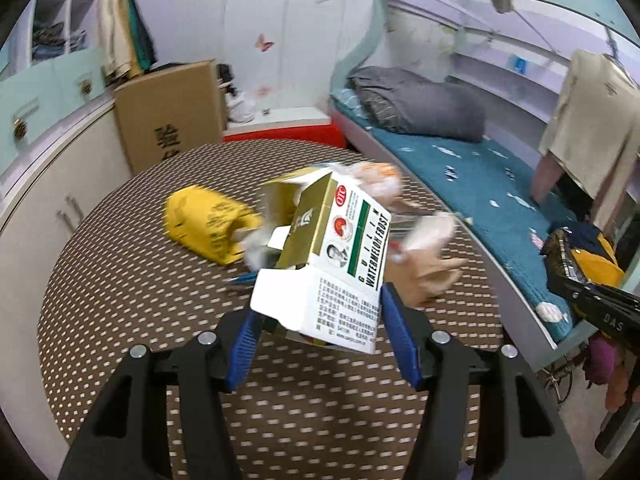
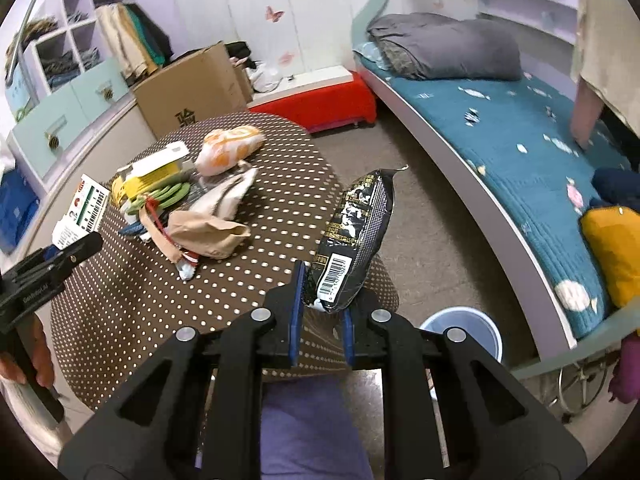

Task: Collect trash
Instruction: 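Carry the white box and black wrapper with both tools over the bucket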

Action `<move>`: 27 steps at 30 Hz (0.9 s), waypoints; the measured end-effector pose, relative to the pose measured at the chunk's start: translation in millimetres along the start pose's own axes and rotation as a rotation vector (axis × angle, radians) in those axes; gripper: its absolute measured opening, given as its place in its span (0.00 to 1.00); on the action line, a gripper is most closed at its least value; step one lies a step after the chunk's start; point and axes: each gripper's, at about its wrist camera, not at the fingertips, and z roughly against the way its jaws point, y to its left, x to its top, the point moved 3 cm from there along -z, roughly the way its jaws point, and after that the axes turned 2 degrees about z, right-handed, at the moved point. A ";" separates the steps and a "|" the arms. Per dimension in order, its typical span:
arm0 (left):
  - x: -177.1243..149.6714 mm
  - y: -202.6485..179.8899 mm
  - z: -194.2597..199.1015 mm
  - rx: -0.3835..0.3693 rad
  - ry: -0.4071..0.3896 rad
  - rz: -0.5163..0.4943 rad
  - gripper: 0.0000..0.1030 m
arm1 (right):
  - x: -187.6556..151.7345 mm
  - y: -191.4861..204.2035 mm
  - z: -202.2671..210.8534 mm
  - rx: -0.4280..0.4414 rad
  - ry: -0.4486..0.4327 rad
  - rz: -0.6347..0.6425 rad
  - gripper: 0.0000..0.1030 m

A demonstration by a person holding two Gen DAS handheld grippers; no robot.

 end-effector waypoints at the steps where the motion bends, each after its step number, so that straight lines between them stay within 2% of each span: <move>1: 1.1 -10.4 -0.1 -0.012 -0.003 -0.018 0.55 | -0.9 -6.4 4.2 -0.007 -0.008 -0.016 0.16; 13: -2.4 -119.0 -6.8 -0.184 0.007 -0.182 0.56 | -18.6 -61.4 39.9 -0.101 -0.054 -0.117 0.16; 27: -28.4 -232.3 -29.6 -0.346 0.081 -0.340 0.56 | -52.8 -126.6 70.0 -0.204 -0.057 -0.227 0.16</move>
